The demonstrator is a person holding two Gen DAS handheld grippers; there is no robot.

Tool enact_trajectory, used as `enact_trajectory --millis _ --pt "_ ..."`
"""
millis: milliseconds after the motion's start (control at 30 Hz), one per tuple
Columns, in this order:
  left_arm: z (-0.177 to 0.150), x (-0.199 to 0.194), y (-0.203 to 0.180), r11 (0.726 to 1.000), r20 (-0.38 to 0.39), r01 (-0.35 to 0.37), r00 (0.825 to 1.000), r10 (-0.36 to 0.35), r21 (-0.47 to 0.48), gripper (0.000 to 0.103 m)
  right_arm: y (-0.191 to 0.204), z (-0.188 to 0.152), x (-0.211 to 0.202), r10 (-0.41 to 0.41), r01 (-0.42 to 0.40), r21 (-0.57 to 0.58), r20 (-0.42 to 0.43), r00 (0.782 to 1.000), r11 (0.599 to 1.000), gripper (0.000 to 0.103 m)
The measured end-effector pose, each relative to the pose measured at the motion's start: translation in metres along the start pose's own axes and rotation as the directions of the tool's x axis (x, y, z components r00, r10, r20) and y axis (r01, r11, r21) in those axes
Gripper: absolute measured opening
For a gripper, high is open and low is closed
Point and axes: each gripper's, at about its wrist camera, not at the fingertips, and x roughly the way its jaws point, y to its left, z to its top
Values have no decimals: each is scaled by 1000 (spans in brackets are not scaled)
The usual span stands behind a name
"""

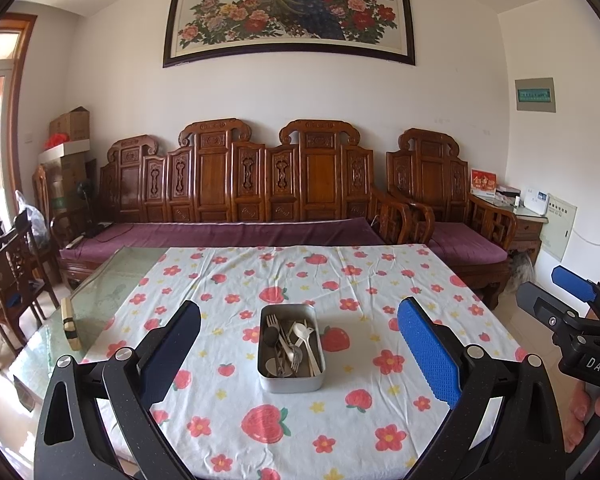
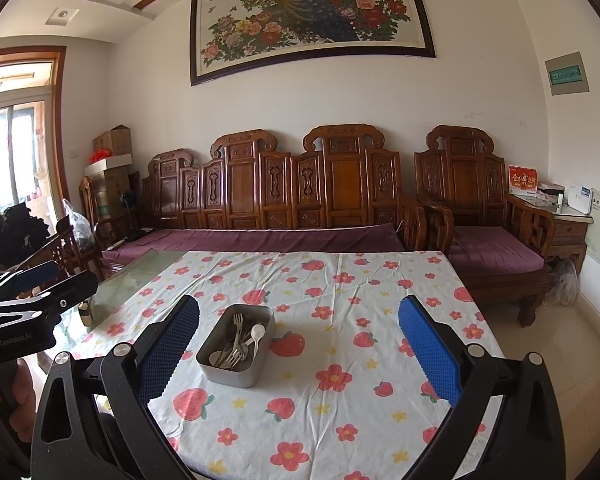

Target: Organize utensils

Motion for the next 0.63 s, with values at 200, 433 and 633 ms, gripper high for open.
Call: enact_trajectory --millis 200,433,633 --pt "-1 0 0 1000 2 0 1000 0 -1 95 1 0 1 0 0 0 -1 1000 1000 101" --pt "1 0 -1 1000 1 -4 1000 4 1 95 0 0 1 -1 1 0 -1 1000 1000 101" --pt "3 0 -2 1000 1 -1 1000 1 -1 95 1 1 1 0 0 0 -1 1000 1000 101"
